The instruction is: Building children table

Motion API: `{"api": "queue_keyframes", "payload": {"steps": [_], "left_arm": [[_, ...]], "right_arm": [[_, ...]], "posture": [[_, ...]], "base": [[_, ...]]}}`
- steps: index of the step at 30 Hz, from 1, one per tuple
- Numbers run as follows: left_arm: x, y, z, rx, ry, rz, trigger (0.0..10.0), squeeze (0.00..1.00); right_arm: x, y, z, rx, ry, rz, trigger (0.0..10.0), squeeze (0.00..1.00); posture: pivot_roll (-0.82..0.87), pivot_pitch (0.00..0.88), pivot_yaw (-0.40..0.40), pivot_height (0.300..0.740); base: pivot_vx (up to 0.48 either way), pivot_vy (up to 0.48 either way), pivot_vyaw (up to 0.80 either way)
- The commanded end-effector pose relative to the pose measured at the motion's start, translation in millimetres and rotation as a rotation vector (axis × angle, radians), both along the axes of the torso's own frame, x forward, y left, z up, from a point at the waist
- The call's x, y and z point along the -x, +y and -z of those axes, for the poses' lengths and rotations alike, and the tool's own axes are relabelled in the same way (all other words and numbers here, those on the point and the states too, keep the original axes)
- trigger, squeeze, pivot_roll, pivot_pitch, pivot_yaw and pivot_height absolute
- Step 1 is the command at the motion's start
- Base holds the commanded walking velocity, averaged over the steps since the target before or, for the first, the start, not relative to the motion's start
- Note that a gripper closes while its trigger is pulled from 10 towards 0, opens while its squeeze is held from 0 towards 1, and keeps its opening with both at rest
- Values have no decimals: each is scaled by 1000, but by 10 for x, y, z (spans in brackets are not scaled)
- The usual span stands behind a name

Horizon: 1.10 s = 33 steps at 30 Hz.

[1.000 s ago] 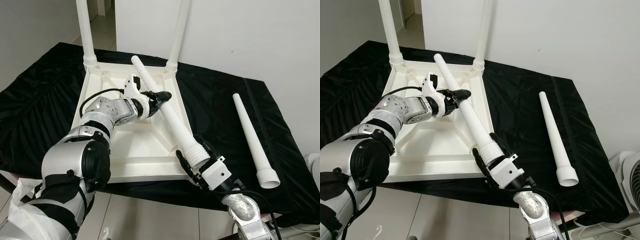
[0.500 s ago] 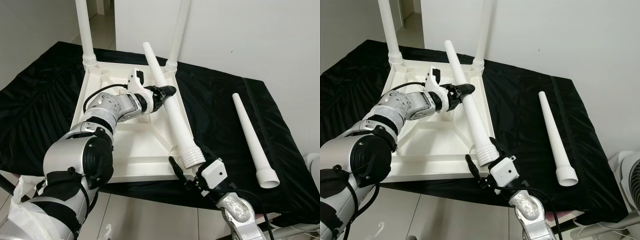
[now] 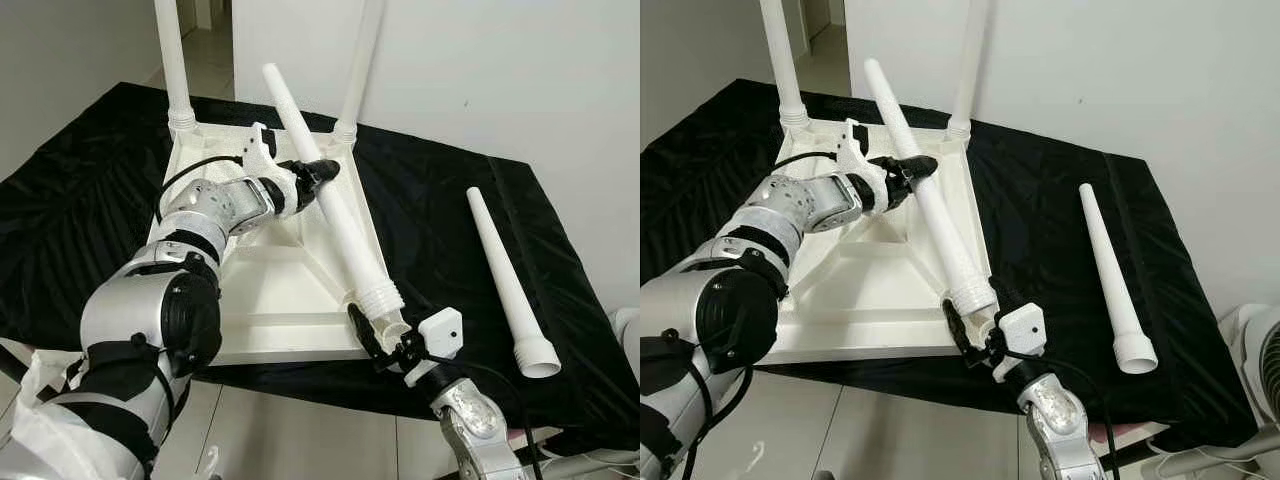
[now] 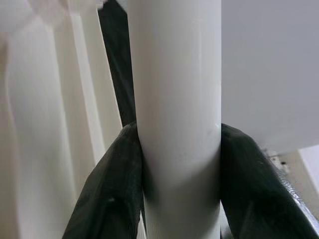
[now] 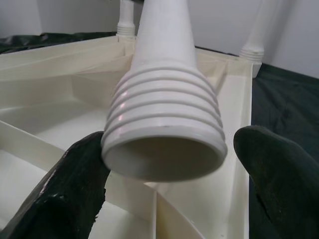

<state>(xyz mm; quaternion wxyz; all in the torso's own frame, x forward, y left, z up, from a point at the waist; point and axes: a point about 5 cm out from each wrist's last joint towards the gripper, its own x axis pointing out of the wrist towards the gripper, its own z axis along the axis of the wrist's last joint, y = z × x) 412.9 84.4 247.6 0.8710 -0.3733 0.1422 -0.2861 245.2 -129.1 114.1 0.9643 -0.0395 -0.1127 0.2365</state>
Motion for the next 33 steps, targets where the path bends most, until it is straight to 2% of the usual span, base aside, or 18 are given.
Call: {"api": "queue_keyframes", "payload": {"steps": [1,2,4,8,13,15,22,23,24,29,32,33], "left_arm": [[-5,-43,-202,8,-123,36,10000,0],[-14,-32,-253,-11,-165,19,10000,0],[-14,-32,-253,-11,-165,19,10000,0],[-29,1,-377,-50,-254,-20,10000,0],[-15,7,-536,-92,-341,-42,10000,0],[-1,2,-619,-65,-375,-63,10000,0],[67,-73,-724,-81,-454,-92,10000,0],[139,-145,-789,-133,-559,-132,10000,0],[168,-171,-805,-135,-599,-149,10000,0],[174,-204,-746,-155,-600,-189,10000,0],[253,-326,-704,-246,-674,-205,10000,0],[253,-326,-704,-246,-674,-205,10000,0]], "right_arm": [[-41,-91,-11,12,23,45,10000,0],[-56,-89,-2,16,39,49,10000,0],[-56,-89,-2,16,39,49,10000,0],[-104,-97,34,26,92,67,10000,0],[-217,-94,-72,13,98,108,10000,0],[-262,-79,-110,14,102,115,10000,0],[-354,-89,-191,16,117,145,10000,0],[-389,-33,-320,-12,96,132,10000,0],[-402,-1,-374,-20,84,128,10000,0],[-427,77,-470,-45,60,115,10000,0],[-442,191,-595,-97,14,97,10000,0],[-442,191,-595,-97,14,97,10000,0]], "posture": [[-65,1,-104,740],[-64,1,-106,740],[-64,1,-106,740],[-60,10,-102,740],[-56,14,-98,740],[-53,13,-98,740],[-43,12,-108,740],[-34,15,-120,740],[-31,16,-123,740],[-28,16,-129,740],[-22,18,-138,740],[-22,18,-138,740]], "base": [[0,0,0],[0,0,0],[0,0,0],[0,0,0],[0,0,0],[0,0,0],[0,0,0],[0,0,0],[0,0,0],[0,0,0],[0,0,0],[0,0,0]]}}
